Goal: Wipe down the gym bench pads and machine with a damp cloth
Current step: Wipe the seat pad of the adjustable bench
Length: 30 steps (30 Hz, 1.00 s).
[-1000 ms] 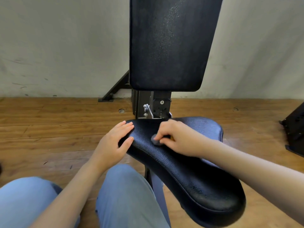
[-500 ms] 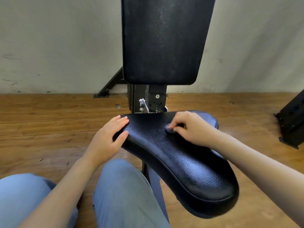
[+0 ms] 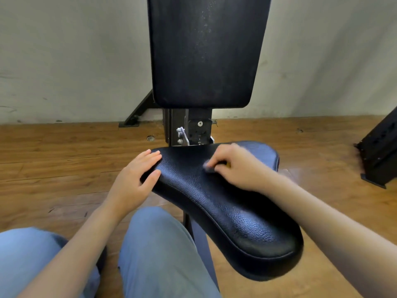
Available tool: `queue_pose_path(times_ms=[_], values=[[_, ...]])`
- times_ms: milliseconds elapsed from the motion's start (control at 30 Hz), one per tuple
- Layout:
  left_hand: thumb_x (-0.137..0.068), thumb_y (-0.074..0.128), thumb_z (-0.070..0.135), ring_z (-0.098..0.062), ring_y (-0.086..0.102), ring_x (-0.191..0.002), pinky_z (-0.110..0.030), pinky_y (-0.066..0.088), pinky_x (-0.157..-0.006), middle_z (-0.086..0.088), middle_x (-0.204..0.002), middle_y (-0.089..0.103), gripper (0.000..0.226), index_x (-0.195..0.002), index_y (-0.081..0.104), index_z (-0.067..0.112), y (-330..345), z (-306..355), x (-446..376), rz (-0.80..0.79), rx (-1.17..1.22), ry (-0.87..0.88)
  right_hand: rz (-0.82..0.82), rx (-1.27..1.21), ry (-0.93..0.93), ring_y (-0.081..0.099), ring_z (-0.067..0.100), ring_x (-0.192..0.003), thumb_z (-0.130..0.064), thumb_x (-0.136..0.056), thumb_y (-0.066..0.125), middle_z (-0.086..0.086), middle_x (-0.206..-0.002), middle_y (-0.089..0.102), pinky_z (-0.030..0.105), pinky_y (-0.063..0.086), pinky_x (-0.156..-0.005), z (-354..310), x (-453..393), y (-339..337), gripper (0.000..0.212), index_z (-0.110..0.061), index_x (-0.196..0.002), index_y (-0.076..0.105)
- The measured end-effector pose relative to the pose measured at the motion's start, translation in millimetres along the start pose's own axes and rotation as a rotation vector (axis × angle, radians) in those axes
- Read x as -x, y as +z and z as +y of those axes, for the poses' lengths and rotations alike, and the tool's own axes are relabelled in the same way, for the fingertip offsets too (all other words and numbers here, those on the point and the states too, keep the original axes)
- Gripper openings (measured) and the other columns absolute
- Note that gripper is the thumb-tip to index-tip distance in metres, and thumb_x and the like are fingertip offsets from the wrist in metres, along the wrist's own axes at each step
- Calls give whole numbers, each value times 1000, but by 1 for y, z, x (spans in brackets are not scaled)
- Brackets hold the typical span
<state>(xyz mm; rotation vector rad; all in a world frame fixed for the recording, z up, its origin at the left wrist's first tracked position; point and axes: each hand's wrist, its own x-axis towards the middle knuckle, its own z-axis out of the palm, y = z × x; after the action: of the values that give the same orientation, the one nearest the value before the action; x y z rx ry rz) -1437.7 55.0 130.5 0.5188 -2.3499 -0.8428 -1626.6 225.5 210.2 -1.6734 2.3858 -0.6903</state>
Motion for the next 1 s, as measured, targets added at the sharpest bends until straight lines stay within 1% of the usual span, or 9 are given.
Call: queue_pose_path(times_ms=[133,233,333,400,633,767,833,900,1000], values=[[-88,42,35,4,24,-137,-16,18,-108,16,-138,43,51,-136,50,20,-1,-1,0,-14,2,3,-216,-143,-142,57,3,-92,4,-83,61,-7,-98,64,12,37,-90,-10,41,-20,29,-22,-91,72],[-88,42,39,5,25,-137,-17,19,-109,17,-137,43,52,-135,50,20,0,-2,0,-9,7,7,-109,-113,-1,59,1,-84,2,-83,65,-9,-89,62,15,39,-78,38,15,-33,33,-31,-84,68],[-87,43,33,4,25,-136,-17,19,-109,17,-136,43,51,-135,50,18,0,0,0,5,4,7,-44,61,99,59,17,-98,-10,-87,62,-2,-96,62,16,31,-82,71,-22,-29,14,-16,-96,71],[-87,43,32,5,25,-135,-16,18,-108,17,-136,42,51,-136,50,18,0,2,0,5,6,4,-77,89,104,57,20,-106,-14,-89,60,2,-106,65,15,32,-87,62,-35,-19,17,-12,-102,71],[-86,40,44,6,27,-134,-6,16,-105,16,-136,44,57,-134,52,17,0,-1,-1,3,-13,7,-270,-22,-251,49,1,-112,-36,-88,49,-16,-117,60,15,28,-101,-16,64,-25,31,-29,-111,68],[-88,42,39,5,27,-135,-13,18,-108,16,-136,43,53,-135,51,16,1,-1,0,6,-22,5,-25,-158,-94,57,-11,-99,-27,-83,56,-23,-98,68,7,36,-92,27,57,-36,23,-39,-96,72],[-87,39,44,5,27,-135,-10,17,-107,15,-136,44,56,-135,51,17,1,0,0,4,-17,6,60,-11,25,61,5,-105,-10,-87,60,-6,-104,70,10,33,-94,56,27,-33,24,-26,-97,74],[-84,35,48,4,28,-135,-6,16,-106,14,-136,46,61,-135,51,16,2,1,0,7,-10,5,59,98,136,57,20,-115,-4,-89,56,5,-115,67,14,28,-95,73,-5,-28,24,-13,-104,73],[-86,37,44,1,29,-136,-8,17,-107,13,-135,46,58,-134,52,15,3,3,1,13,-8,-4,-41,98,137,52,18,-121,-10,-92,53,1,-124,63,18,29,-100,62,-36,-17,26,-14,-112,69]])
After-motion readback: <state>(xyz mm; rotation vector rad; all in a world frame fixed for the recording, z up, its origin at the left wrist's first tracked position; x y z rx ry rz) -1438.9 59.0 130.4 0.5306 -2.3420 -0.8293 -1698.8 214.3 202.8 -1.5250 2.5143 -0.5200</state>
